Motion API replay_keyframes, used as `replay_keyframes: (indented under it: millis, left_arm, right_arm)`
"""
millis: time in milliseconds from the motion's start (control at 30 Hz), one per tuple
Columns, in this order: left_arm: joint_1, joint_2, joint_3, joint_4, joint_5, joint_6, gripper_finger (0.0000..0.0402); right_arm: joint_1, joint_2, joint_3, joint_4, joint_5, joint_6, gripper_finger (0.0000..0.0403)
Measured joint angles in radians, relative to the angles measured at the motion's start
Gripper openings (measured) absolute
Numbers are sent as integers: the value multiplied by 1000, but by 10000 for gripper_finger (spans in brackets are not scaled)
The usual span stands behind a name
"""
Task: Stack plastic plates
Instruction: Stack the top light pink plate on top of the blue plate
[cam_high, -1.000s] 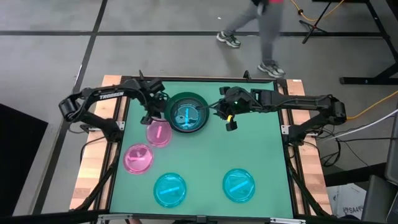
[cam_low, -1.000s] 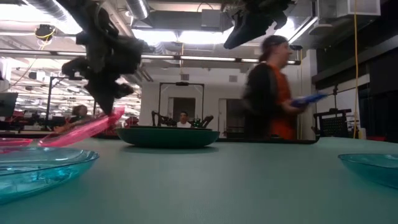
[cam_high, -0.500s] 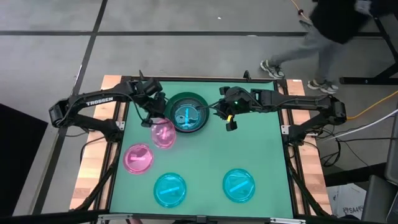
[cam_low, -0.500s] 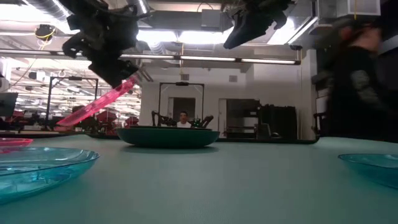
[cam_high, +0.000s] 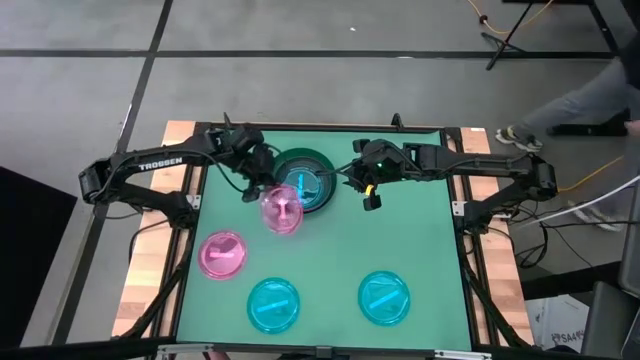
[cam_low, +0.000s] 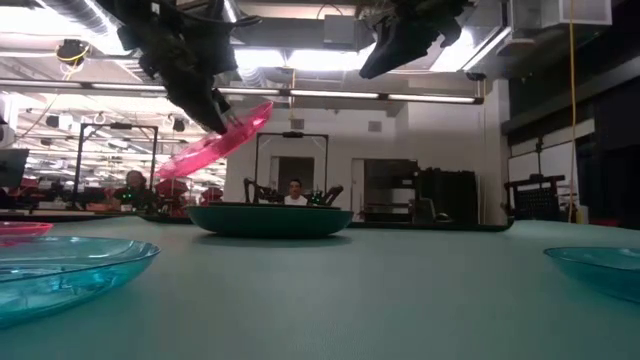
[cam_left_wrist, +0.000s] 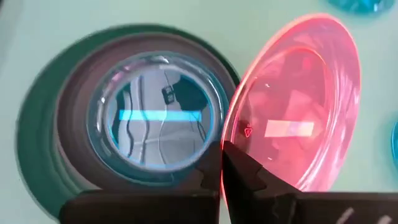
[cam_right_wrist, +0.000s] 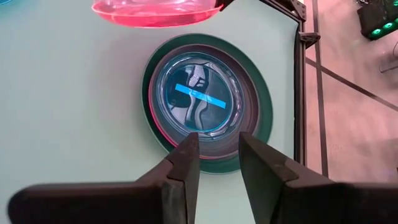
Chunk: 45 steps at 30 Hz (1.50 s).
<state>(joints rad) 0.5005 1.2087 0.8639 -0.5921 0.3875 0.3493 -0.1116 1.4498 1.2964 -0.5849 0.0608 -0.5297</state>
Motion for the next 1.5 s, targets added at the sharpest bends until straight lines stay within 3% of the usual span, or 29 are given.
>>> replay_keyframes:
  millis: [400,867,1500]
  left_arm:
    - [65,63,1,300,-37,-260,0]
    - [162,303,1,309,-38,-442,0]
    - [209,344,0,246,-45,-453,0]
  right_arm:
    - [0,0,0,8,0,0,101]
    - [0,0,0,8,0,0,101]
    - [0,0,0,8,0,0,101]
